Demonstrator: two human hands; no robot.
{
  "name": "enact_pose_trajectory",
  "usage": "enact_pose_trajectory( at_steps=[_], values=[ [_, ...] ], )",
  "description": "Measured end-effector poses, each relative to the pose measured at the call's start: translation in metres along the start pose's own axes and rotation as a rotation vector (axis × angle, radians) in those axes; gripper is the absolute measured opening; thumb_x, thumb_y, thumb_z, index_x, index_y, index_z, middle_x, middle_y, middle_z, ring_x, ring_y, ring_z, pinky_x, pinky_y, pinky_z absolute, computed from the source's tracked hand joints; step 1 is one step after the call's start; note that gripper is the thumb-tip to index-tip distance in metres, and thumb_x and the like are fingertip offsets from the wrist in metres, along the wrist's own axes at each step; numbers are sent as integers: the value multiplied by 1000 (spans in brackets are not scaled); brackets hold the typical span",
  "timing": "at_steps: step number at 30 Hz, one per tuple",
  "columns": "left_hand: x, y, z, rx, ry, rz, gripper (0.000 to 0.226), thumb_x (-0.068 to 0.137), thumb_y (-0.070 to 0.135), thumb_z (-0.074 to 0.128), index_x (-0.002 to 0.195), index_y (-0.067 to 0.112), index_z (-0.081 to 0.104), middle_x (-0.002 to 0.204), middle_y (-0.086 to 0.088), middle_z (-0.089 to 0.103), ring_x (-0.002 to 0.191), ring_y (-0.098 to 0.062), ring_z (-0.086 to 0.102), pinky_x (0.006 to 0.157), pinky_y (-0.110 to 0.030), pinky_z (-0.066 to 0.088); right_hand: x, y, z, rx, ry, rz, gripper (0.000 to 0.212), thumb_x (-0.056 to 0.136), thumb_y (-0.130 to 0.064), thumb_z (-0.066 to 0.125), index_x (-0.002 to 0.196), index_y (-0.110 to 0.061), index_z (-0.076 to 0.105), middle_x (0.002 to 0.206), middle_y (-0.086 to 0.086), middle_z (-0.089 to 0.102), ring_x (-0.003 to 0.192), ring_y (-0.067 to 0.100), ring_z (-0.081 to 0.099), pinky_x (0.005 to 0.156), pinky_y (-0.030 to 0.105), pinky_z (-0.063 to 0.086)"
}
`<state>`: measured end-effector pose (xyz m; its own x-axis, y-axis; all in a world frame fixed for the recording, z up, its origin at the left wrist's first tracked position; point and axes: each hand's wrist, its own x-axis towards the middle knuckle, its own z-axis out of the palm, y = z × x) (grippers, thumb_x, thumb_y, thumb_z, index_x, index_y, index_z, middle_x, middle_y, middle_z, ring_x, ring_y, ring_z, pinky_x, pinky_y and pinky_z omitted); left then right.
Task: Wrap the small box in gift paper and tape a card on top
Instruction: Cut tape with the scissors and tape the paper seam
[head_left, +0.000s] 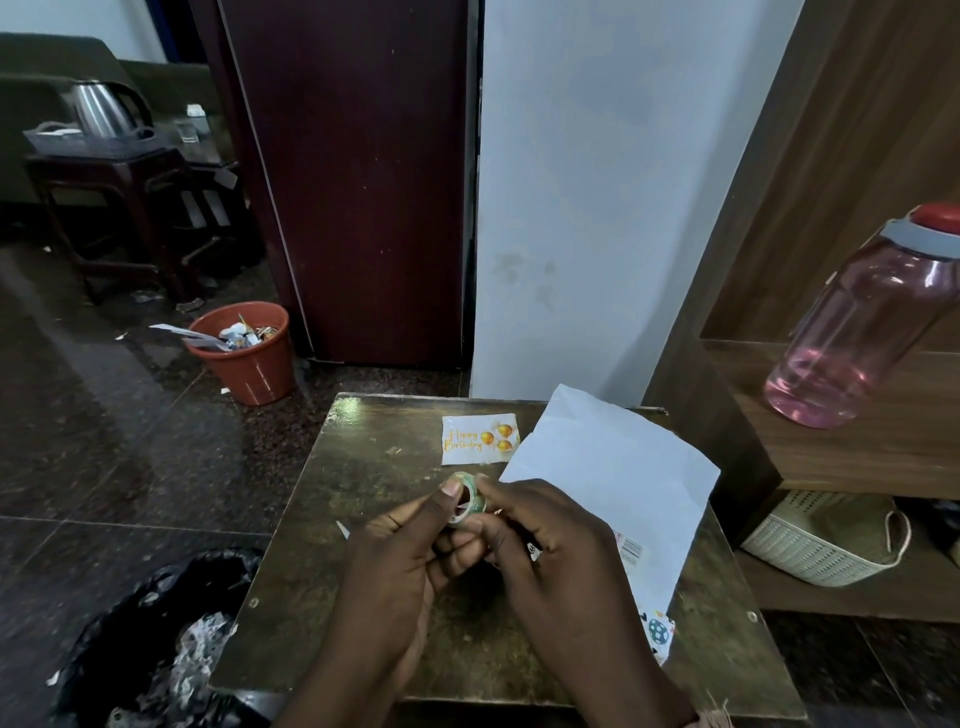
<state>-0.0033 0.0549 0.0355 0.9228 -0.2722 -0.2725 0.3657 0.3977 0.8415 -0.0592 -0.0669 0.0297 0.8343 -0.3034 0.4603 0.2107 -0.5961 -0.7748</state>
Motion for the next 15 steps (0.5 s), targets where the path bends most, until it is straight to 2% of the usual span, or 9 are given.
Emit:
enact_pose_trajectory(
  at_steps=[5, 10, 15],
  values=[
    [2, -1, -3, 5, 4, -21, 20, 89, 21, 70, 80, 8, 83, 74, -11, 72, 61, -9, 67, 55, -19, 58, 1, 2, 2, -23, 19, -26, 22, 92, -20, 68, 110, -28, 77, 91, -15, 71, 86, 5, 69, 72, 27, 56],
    [3, -3, -3, -7, -5, -55, 19, 85, 24, 72, 81, 8, 82, 75, -11, 71, 61, -9, 66, 54, -19, 57, 1, 1, -1, 6, 46, 6, 21, 90, -19, 70, 106, -29, 78, 96, -21, 73, 89, -2, 70, 75, 23, 57],
    [5, -5, -6, 1, -21, -38, 18, 87, 22, 71, 80, 10, 82, 74, -10, 71, 61, -9, 66, 54, -19, 56, 1, -2, -2, 81, -3, 90, 19, 91, -15, 74, 97, -32, 71, 88, -20, 73, 85, 7, 72, 73, 32, 60]
  ],
)
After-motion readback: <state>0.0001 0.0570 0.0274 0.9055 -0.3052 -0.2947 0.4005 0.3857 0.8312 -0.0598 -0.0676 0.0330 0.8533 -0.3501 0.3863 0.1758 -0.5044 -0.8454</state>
